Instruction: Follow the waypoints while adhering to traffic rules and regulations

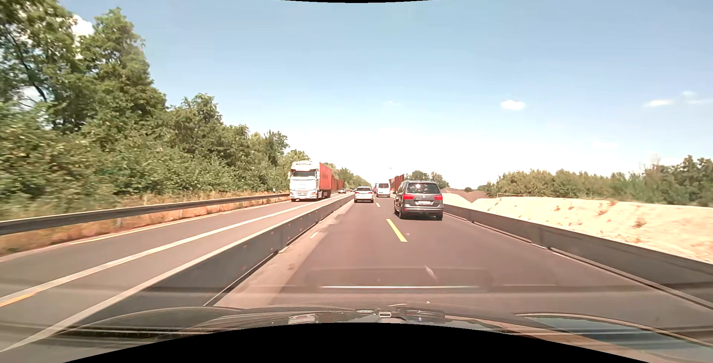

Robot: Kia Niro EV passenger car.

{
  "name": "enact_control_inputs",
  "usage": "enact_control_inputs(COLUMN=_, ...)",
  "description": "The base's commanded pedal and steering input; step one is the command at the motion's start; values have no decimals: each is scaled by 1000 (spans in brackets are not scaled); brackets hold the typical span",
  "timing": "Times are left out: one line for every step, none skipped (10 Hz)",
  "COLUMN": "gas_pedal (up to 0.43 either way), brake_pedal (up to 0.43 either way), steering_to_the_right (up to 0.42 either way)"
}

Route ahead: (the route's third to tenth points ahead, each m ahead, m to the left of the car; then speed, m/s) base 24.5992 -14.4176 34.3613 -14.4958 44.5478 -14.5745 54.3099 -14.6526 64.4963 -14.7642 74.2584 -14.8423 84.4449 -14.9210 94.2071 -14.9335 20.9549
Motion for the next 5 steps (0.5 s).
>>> enact_control_inputs(gas_pedal=28, brake_pedal=0, steering_to_the_right=1)
enact_control_inputs(gas_pedal=28, brake_pedal=0, steering_to_the_right=1)
enact_control_inputs(gas_pedal=28, brake_pedal=0, steering_to_the_right=1)
enact_control_inputs(gas_pedal=28, brake_pedal=0, steering_to_the_right=2)
enact_control_inputs(gas_pedal=28, brake_pedal=0, steering_to_the_right=1)
